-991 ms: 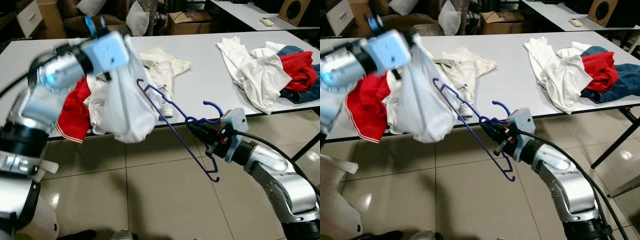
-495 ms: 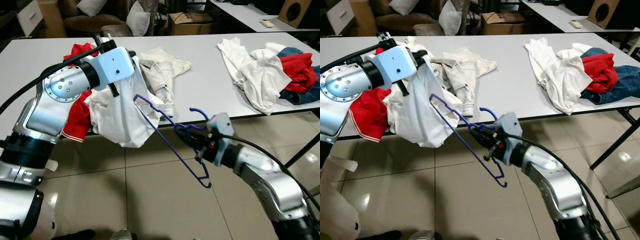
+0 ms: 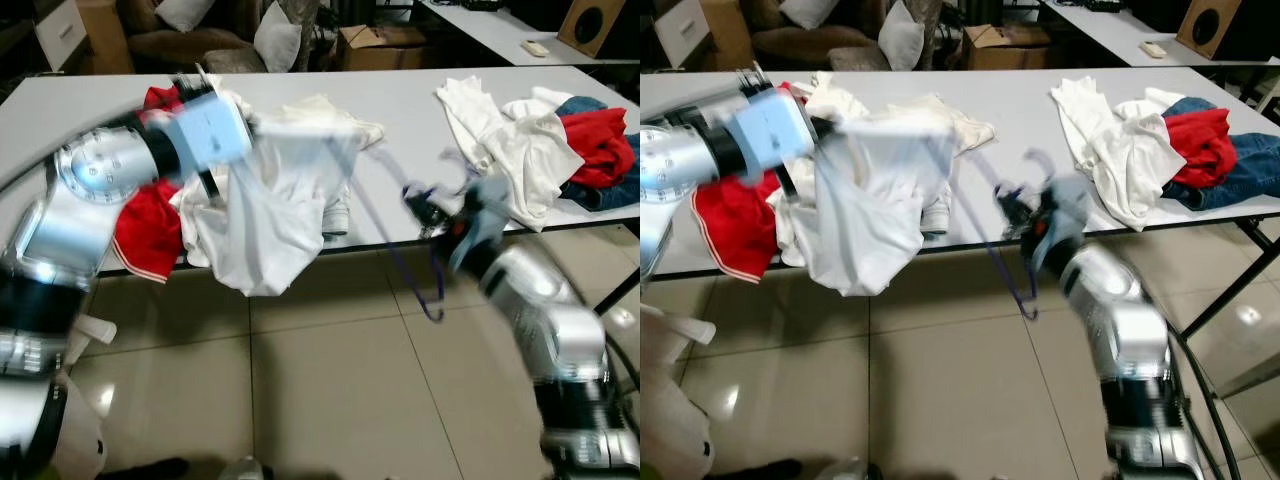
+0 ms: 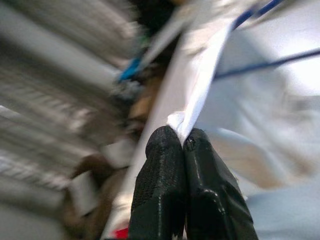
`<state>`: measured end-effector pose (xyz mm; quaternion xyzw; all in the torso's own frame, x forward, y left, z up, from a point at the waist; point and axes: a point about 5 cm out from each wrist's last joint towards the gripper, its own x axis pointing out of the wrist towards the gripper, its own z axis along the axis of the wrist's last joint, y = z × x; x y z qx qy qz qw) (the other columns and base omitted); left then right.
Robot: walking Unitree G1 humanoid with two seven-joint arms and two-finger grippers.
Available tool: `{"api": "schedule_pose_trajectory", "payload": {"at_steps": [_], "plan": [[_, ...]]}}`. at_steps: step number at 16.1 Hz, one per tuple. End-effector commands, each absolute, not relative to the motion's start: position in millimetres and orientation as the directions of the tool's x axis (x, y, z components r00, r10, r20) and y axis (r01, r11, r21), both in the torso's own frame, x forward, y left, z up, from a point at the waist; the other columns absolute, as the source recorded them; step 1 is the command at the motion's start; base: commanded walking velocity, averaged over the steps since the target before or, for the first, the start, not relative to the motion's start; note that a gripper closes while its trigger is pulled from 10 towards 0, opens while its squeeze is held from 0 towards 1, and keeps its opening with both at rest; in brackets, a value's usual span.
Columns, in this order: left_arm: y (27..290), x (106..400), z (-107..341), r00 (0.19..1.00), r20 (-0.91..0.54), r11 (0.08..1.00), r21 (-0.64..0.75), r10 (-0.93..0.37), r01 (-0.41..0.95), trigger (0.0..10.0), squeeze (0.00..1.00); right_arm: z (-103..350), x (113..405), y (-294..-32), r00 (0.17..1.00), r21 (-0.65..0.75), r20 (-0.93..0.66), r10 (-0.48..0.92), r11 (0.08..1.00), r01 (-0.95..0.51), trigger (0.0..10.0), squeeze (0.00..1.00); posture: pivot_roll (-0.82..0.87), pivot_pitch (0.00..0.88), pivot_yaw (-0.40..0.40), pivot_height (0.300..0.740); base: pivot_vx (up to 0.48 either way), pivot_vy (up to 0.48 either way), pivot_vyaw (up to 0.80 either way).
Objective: Hang hanger
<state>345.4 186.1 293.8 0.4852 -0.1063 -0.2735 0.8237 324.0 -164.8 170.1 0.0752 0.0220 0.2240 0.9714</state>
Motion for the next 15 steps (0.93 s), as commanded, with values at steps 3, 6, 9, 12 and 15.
{"api": "schedule_pose_trajectory", "payload": {"at_steps": [3, 6, 9, 12, 15], "plan": [[209, 355, 376, 0.856, 0.305, 0.482, 0.873, -0.417, -0.076, 0.0, 0.00, 221, 344, -185, 0.923, 0.270, 0.228, 0.311, 0.890, -0.367, 10.0, 0.00, -0.05, 0.000, -0.037, 0.740, 0.000, 0.000, 0.00], [202, 352, 388, 0.814, 0.361, 0.537, 0.840, -0.456, -0.072, 0.0, 0.00, 240, 340, -183, 0.884, 0.280, 0.326, 0.335, 0.859, -0.429, 10.0, 0.00, -0.05, 0.000, -0.040, 0.740, 0.000, 0.000, 0.00], [190, 359, 351, 0.829, 0.235, 0.515, 0.854, -0.507, 0.073, 0.0, 0.00, 198, 325, -167, 0.881, 0.229, 0.154, 0.448, 0.851, -0.473, 10.0, 0.00, -0.05, 0.000, -0.042, 0.740, 0.000, 0.000, 0.00], [177, 360, 325, 0.822, 0.179, 0.539, 0.824, -0.540, 0.174, 0.0, 0.00, 156, 302, -153, 0.830, 0.215, -0.043, 0.557, 0.816, -0.536, 10.0, 0.00, -0.05, 0.000, -0.045, 0.740, 0.000, 0.000, 0.00], [168, 359, 313, 0.816, 0.144, 0.541, 0.810, -0.559, 0.228, 0.0, 0.00, 144, 284, -141, 0.763, 0.213, -0.096, 0.639, 0.762, -0.612, 10.0, 0.00, -0.05, 0.000, -0.045, 0.740, 0.000, 0.000, 0.00]]}}
